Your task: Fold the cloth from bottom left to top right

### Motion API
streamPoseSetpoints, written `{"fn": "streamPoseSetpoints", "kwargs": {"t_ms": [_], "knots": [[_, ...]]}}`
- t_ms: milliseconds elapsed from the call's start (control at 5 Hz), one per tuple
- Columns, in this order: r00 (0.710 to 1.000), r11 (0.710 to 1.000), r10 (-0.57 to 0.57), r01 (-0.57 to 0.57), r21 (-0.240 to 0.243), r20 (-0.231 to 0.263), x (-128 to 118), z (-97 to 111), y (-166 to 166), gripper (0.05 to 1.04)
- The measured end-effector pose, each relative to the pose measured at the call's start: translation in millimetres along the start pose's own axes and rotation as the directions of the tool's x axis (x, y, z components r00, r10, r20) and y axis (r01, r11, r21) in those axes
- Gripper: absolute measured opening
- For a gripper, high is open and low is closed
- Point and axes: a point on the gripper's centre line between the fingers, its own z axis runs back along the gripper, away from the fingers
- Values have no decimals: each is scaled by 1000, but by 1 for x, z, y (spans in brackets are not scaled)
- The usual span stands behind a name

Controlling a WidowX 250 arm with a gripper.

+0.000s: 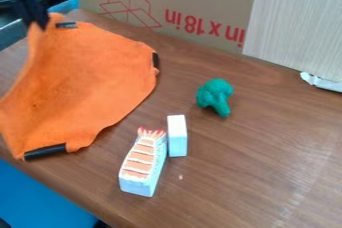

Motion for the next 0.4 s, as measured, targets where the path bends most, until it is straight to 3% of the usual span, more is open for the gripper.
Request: {"fn": "streamPoseSetpoints", "kwargs": {"t_ms": [400], "knots": [[993,997,-79,80,-12,83,8,-10,-50,68]]}}
